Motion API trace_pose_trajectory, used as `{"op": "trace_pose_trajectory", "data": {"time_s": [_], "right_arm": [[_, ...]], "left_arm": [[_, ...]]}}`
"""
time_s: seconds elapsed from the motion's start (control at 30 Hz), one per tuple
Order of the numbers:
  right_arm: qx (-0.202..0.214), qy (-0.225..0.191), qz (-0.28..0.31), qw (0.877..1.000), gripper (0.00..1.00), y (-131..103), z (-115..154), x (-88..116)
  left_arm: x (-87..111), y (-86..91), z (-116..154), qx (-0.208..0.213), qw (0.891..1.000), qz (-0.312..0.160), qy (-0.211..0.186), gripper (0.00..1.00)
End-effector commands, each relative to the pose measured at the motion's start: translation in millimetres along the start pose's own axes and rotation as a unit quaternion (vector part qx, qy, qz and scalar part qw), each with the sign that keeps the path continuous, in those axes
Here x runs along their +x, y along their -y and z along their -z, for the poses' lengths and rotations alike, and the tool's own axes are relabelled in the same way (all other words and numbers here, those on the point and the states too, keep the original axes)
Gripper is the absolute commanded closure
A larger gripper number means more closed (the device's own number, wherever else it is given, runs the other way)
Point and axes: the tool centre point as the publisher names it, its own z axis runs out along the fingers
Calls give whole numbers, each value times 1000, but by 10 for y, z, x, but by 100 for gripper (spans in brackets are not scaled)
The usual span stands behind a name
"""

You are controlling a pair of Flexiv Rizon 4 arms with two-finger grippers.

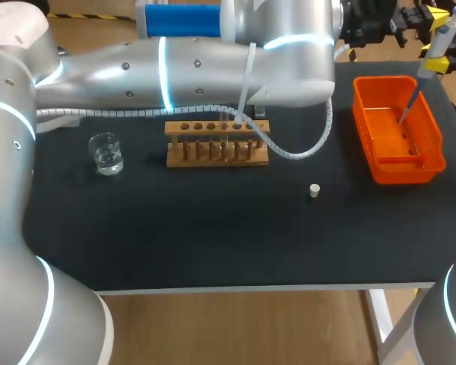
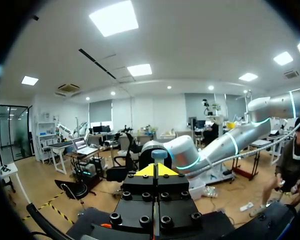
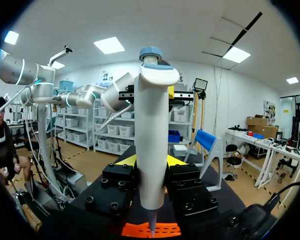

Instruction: Invert the test tube, pick up the pipette, mount the tip to pipette, aspirate from beaker and dispense into the tube, eject the tip, return the pipette, and cap with the stopper.

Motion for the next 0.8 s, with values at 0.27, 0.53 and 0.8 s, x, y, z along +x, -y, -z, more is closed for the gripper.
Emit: {"op": "trace_pose_trajectory", "data": {"time_s": [0.27, 0.53, 0.8], "right_arm": [[1, -2, 0, 1000, 100, -42, 3, -17], [1, -2, 0, 1000, 100, -42, 3, -17], [1, -2, 0, 1000, 100, -42, 3, -17]], "left_arm": [[51, -136, 3, 59, 998, 2, 20, 100], [58, -178, 17, 48, 999, 4, 23, 100], [57, -209, 10, 15, 1000, 7, 21, 100]]}}
